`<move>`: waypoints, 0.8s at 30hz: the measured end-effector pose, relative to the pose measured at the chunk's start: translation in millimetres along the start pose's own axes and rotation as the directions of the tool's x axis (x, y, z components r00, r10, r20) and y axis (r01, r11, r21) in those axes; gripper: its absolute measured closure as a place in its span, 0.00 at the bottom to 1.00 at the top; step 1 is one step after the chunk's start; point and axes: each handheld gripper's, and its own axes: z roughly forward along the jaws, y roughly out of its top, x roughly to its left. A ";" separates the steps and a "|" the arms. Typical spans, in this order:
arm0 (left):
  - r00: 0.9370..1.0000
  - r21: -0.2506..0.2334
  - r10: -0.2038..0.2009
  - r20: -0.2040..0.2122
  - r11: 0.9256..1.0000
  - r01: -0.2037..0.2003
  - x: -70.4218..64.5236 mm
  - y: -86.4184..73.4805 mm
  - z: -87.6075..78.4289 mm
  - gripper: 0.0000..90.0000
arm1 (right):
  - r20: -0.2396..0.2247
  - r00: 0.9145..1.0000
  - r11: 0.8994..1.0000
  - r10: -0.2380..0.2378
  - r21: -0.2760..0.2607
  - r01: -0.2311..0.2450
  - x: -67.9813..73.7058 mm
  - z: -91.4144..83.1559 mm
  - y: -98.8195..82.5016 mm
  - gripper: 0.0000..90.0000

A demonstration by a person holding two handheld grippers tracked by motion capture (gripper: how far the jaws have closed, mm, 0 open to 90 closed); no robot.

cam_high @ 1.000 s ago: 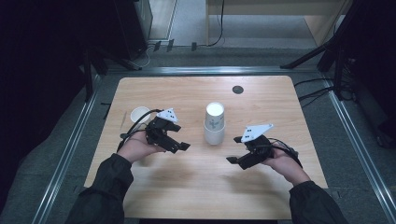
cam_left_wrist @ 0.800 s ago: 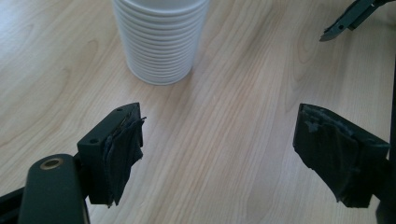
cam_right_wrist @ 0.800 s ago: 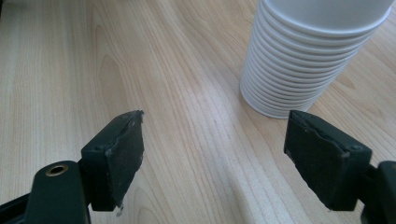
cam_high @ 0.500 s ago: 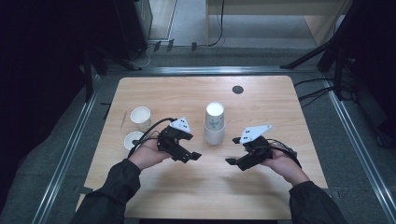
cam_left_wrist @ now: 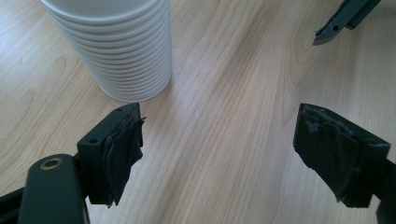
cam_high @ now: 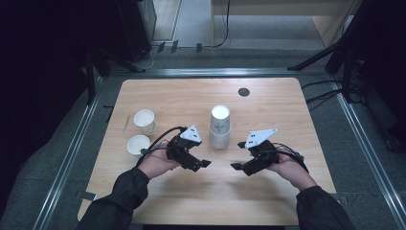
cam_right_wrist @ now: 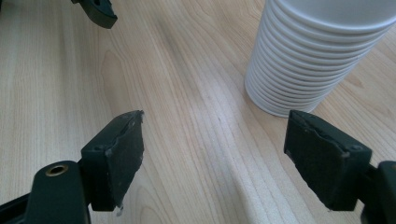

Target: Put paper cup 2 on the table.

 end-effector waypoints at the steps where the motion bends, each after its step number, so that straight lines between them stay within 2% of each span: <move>1: 1.000 -0.001 0.000 -0.001 1.000 0.000 0.2 -0.5 0.4 0.18 | -0.001 1.000 1.000 0.001 0.001 -0.001 0.1 0.1 0.0 0.22; 8: 1.000 0.007 -0.005 -0.011 1.000 0.005 2.0 -2.5 2.3 0.18 | -0.002 1.000 1.000 0.000 0.005 0.000 0.6 0.7 -0.1 0.22; 14: 1.000 -0.006 -0.008 -0.010 1.000 0.008 2.2 -2.8 1.5 0.18 | -0.005 1.000 1.000 -0.002 0.009 0.002 1.1 1.5 -0.2 0.22; 24: 1.000 0.017 -0.001 -0.003 1.000 0.001 3.5 -4.6 4.0 0.18 | -0.008 1.000 1.000 -0.009 0.015 0.009 0.9 2.4 -0.6 0.22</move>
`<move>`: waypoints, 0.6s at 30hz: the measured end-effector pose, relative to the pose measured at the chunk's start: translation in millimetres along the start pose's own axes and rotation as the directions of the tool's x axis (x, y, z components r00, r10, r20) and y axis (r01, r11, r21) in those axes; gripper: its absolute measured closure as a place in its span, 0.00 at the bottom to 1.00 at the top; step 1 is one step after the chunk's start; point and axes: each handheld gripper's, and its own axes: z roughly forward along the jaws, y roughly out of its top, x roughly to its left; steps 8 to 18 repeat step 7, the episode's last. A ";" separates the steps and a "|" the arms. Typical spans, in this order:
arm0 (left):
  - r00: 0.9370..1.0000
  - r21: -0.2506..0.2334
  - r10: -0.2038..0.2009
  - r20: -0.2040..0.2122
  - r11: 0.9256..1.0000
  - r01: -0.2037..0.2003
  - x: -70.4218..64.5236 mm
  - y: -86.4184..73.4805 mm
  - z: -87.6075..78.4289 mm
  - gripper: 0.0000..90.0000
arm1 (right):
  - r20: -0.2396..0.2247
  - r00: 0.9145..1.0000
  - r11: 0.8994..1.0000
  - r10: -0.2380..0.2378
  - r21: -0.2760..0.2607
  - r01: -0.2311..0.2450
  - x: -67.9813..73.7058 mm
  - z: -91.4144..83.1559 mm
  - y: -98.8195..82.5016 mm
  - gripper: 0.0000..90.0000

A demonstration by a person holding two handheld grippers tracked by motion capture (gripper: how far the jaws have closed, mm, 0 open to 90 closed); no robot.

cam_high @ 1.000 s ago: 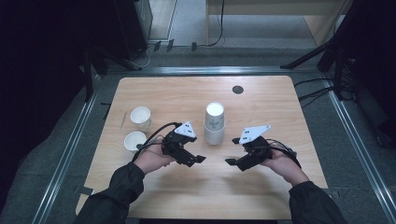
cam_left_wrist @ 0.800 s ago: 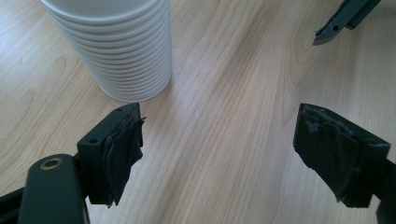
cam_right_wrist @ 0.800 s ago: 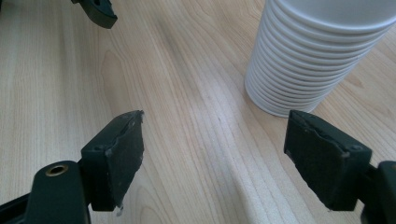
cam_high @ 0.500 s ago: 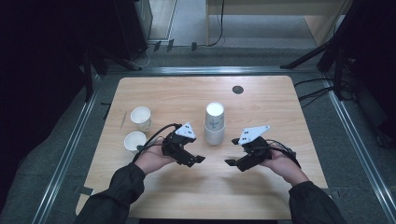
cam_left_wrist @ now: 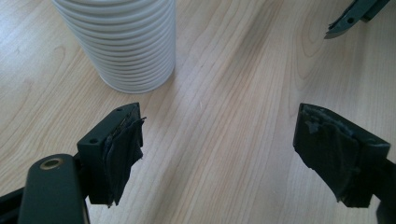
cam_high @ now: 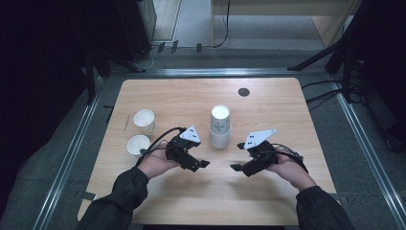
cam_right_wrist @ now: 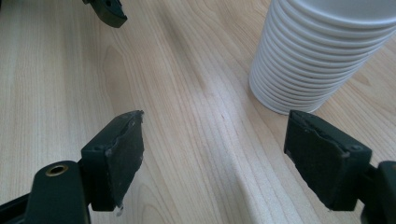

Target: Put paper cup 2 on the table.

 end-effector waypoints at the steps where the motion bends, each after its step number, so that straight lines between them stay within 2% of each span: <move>1: 1.000 0.001 0.001 0.000 1.000 -0.001 0.1 0.0 0.2 0.18 | -0.001 1.000 1.000 0.000 0.000 0.000 0.1 0.1 0.0 0.22; 7: 1.000 0.003 0.009 -0.021 1.000 -0.009 0.3 -1.1 1.5 0.18 | -0.002 1.000 1.000 -0.004 0.010 0.004 0.1 1.4 -0.8 0.23; 18: 1.000 0.003 0.009 -0.021 1.000 -0.009 0.3 -1.1 1.5 0.18 | -0.002 1.000 1.000 -0.004 0.010 0.004 0.1 1.4 -0.8 0.23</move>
